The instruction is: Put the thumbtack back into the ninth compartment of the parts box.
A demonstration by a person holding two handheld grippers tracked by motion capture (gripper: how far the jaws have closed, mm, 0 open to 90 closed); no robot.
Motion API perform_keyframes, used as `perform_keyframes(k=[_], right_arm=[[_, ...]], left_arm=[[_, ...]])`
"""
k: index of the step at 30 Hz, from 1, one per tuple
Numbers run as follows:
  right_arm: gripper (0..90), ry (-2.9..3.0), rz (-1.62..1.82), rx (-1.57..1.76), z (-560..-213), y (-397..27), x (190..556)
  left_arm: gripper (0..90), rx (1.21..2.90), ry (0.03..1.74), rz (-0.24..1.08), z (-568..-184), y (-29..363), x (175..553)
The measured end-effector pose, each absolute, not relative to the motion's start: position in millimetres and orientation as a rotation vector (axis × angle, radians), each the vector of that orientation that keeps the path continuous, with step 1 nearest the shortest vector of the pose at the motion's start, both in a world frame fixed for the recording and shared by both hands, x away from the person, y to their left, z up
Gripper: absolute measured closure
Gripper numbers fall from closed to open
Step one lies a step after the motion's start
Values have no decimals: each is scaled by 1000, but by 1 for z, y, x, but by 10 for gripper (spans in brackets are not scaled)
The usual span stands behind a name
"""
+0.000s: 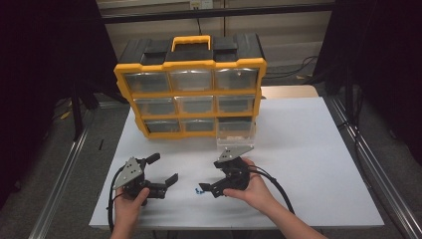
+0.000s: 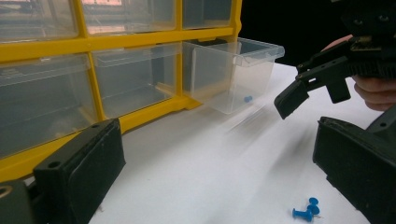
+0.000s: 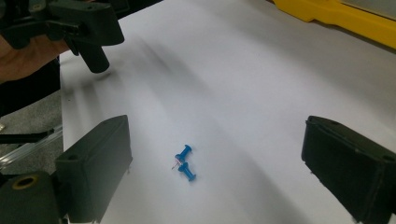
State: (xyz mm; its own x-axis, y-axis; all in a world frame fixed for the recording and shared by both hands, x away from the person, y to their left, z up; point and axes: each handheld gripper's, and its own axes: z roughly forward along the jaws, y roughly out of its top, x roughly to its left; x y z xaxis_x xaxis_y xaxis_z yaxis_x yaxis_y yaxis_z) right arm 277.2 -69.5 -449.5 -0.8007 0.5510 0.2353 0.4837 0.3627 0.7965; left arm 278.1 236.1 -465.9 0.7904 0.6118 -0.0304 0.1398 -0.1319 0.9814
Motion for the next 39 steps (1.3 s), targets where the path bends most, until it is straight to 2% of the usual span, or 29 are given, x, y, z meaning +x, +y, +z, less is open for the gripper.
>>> perform_keyframes(k=[6, 9, 10, 11, 17, 18, 20, 24, 27, 28, 39], right_arm=[[103, 2561, 1415, 926, -456, -63, 275], [118, 2566, 1406, 916, -459, -61, 274], [160, 2577, 1403, 901, -462, -60, 274], [160, 2577, 1403, 901, -462, -60, 274], [353, 2602, 1383, 861, -469, -58, 273], [353, 2602, 1383, 861, -469, -58, 273], [448, 2626, 1369, 835, -471, -57, 273], [555, 2646, 1356, 809, -474, -55, 272], [591, 2667, 1344, 763, -476, -54, 273], [629, 2666, 1331, 754, -478, -52, 272], [739, 2696, 1322, 732, -484, -48, 272]], left_arm=[[21, 1672, 572, 421, -466, 237, 279], [21, 1670, 615, 454, -466, 236, 277], [21, 1667, 584, 422, -466, 237, 279], [21, 1670, 615, 453, -466, 236, 277], [21, 1672, 616, 456, -466, 236, 277], [21, 1672, 616, 456, -466, 236, 277], [21, 1669, 616, 454, -466, 236, 277], [21, 1668, 615, 454, -466, 236, 277], [21, 1668, 616, 455, -466, 236, 277], [21, 1669, 611, 448, -466, 236, 278], [21, 1668, 585, 423, -467, 237, 279]])
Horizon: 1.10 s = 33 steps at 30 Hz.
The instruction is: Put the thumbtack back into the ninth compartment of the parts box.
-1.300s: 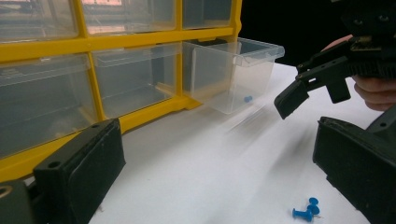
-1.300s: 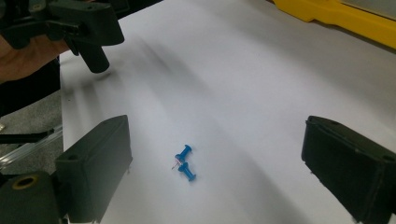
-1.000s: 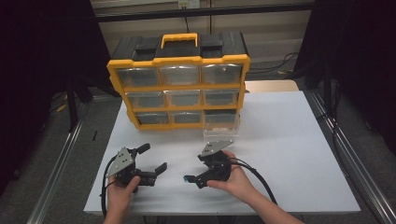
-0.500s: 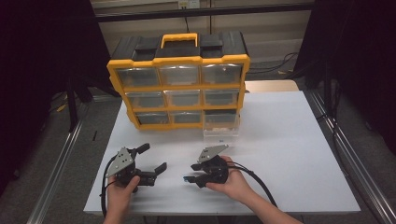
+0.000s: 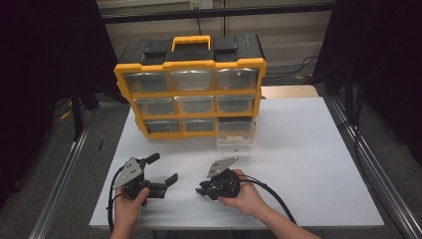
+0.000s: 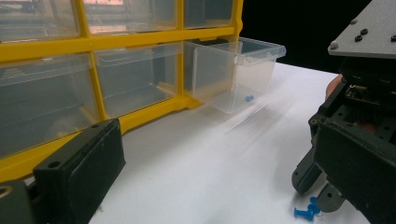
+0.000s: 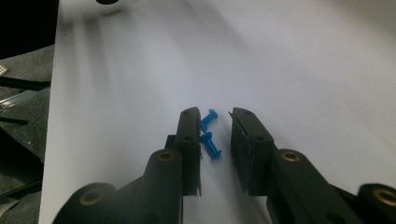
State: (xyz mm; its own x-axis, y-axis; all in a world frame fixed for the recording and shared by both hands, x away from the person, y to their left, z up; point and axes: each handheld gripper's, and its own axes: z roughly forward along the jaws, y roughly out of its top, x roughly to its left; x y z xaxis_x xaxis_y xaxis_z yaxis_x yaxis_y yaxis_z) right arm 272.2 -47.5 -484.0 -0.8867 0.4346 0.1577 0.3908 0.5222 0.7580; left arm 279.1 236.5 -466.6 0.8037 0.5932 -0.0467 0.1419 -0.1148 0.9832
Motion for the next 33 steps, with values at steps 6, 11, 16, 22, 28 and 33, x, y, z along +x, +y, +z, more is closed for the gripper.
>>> perform_keyframes(k=[6, 11, 16, 22, 28, 33], right_arm=[[777, 2710, 1316, 715, -486, -46, 271], [840, 2717, 1310, 696, -486, -46, 272], [860, 2722, 1313, 703, -486, -47, 273], [867, 2735, 1304, 712, -485, -49, 272], [867, 2732, 1311, 714, -482, -52, 272], [868, 2703, 1352, 734, -477, -57, 275]], left_arm=[[21, 1674, 608, 452, -466, 236, 278], [21, 1673, 608, 452, -466, 236, 278], [21, 1667, 583, 420, -467, 236, 279], [21, 1668, 582, 416, -467, 236, 279], [21, 1665, 584, 415, -467, 236, 279], [21, 1674, 604, 442, -466, 236, 278]])
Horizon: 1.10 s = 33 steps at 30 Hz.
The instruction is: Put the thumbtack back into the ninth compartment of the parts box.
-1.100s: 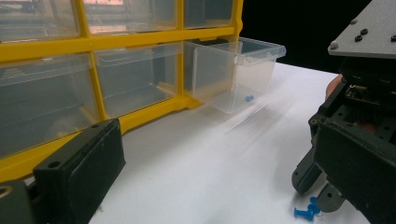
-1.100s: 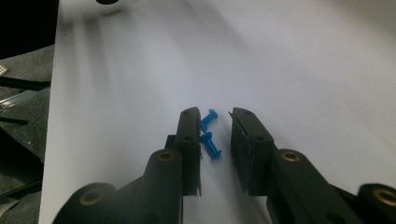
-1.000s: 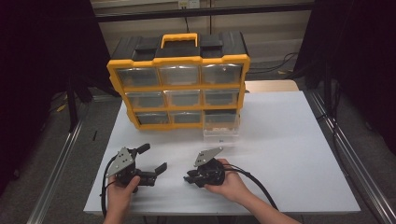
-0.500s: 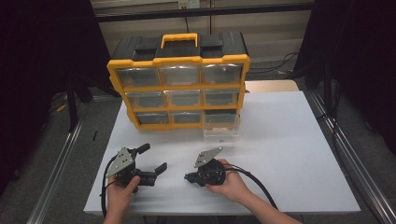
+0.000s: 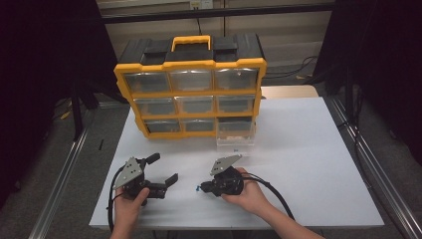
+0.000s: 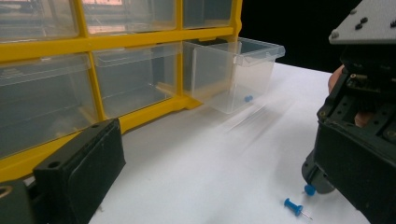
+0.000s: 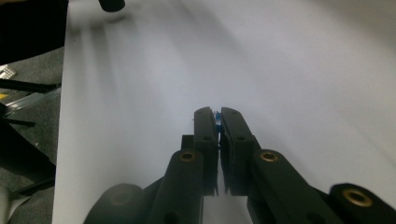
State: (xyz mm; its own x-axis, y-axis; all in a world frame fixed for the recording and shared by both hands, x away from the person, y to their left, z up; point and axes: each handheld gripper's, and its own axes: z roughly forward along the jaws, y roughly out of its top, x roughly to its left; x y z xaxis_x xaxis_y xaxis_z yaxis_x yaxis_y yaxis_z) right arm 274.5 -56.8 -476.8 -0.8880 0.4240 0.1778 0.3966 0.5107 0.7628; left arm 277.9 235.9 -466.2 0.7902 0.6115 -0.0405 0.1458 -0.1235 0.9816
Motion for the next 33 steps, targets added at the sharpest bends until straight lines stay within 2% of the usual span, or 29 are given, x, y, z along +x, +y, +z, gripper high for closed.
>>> perform_keyframes(k=[3, 4, 6, 33], right_arm=[[868, 2677, 1370, 756, -472, -61, 276], [868, 2667, 1374, 770, -471, -62, 277], [868, 2652, 1381, 789, -468, -64, 277], [869, 2554, 1446, 860, -449, -83, 285]], left_arm=[[21, 1678, 605, 448, -466, 236, 278], [21, 1617, 652, 420, -467, 230, 276], [21, 1624, 616, 388, -468, 232, 278], [21, 1668, 574, 420, -467, 236, 279]])
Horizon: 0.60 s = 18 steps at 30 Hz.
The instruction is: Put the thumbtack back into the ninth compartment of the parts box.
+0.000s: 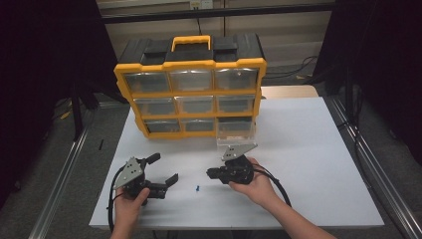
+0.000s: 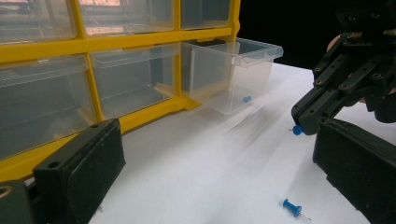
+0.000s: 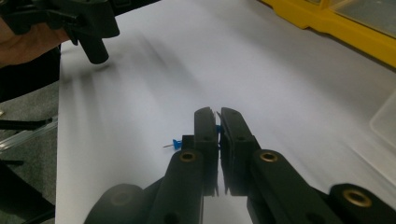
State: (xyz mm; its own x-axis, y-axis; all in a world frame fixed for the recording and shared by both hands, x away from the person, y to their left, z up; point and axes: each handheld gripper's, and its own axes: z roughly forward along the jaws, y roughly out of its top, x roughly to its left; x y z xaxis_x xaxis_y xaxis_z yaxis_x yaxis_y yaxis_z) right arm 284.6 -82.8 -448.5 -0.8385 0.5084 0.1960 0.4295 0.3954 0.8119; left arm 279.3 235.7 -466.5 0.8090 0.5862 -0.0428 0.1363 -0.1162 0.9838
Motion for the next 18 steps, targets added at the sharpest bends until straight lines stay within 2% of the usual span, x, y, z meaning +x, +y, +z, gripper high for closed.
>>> perform_keyframes(k=[8, 10, 18], right_arm=[[869, 2523, 1456, 873, -439, -88, 289], [869, 2514, 1463, 873, -437, -89, 290], [869, 2492, 1468, 890, -431, -95, 294]], left_arm=[[20, 1692, 588, 455, -466, 237, 278], [20, 1672, 569, 418, -466, 236, 280], [20, 1677, 569, 420, -466, 237, 280]])
